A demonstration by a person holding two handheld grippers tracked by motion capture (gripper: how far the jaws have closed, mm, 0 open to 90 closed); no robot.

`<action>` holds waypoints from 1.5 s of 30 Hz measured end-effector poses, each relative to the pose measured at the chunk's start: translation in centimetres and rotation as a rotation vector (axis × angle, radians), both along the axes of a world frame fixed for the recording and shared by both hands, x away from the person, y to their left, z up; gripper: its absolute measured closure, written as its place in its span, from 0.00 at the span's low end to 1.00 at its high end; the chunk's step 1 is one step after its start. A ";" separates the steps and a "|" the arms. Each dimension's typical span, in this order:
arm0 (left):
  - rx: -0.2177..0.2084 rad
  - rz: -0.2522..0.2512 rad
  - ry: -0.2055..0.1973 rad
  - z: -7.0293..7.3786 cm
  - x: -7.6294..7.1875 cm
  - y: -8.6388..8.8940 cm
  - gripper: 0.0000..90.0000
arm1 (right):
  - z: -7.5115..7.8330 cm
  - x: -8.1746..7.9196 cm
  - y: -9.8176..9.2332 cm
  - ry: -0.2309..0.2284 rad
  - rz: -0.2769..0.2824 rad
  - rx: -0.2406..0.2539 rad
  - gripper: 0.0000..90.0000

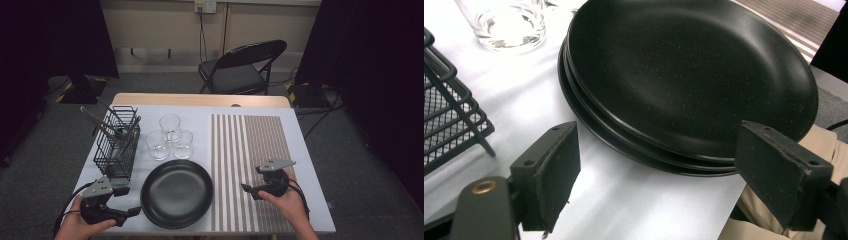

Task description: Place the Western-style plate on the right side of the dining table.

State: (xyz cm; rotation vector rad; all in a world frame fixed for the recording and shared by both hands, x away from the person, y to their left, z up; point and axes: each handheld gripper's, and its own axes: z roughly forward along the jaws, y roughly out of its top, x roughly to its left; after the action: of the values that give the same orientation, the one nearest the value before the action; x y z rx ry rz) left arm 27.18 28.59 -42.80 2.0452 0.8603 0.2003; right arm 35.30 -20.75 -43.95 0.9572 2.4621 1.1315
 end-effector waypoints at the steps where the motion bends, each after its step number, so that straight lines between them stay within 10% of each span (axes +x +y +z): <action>1: -0.001 -0.002 0.002 0.1 0.0 -0.1 0.20 | 0.1 0.0 0.0 -0.001 0.000 0.001 0.18; 23: 0.020 -0.057 0.018 0.8 1.2 -2.0 0.23 | 2.1 1.3 2.4 -0.029 0.040 0.004 0.18; 45: 0.040 -0.060 0.038 -0.6 1.7 -2.9 0.21 | 0.8 1.6 4.2 -0.029 0.084 -0.002 0.18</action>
State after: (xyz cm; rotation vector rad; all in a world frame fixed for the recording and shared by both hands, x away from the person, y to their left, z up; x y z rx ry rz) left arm 28.92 25.65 -43.40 2.1147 0.8227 0.1471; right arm 36.86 -16.52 -43.15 0.8384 2.5006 1.1609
